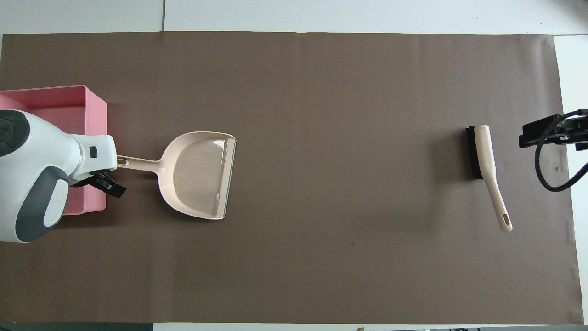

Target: Clean e-waste and dump in bin

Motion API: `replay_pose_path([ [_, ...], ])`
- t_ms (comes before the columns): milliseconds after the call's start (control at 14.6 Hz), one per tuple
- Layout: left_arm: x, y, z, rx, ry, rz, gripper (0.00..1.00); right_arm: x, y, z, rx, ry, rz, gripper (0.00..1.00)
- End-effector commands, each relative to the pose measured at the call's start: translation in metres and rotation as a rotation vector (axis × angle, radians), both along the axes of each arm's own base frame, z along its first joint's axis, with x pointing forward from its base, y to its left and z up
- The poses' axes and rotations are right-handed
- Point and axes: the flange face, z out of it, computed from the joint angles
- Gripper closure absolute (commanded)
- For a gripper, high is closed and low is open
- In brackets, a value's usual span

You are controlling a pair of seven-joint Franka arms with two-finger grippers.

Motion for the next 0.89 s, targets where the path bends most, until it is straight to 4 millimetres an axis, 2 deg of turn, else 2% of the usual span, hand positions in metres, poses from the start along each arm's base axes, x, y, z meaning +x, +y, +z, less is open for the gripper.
replay_pose_path([
  [0, 0.012, -0.001, 0.036, -0.048, -0.072, 0.225, 0.02, -0.006, -0.002, -0.001, -0.007, -0.008, 0.020, 0.00],
  [206, 0.025, 0.014, 0.096, -0.130, -0.083, 0.361, 0.02, -0.006, -0.002, -0.001, -0.007, -0.008, 0.020, 0.00],
  [481, 0.036, 0.019, 0.176, -0.158, -0.061, 0.383, 0.02, -0.006, -0.001, -0.001, -0.005, -0.006, 0.020, 0.00],
  [618, 0.040, 0.021, 0.205, -0.156, -0.046, 0.387, 0.02, -0.006, -0.001, 0.000, -0.005, -0.008, 0.020, 0.00],
  [824, 0.034, 0.022, 0.218, -0.148, -0.024, 0.394, 0.02, -0.005, -0.002, -0.001, -0.005, -0.008, 0.019, 0.00],
])
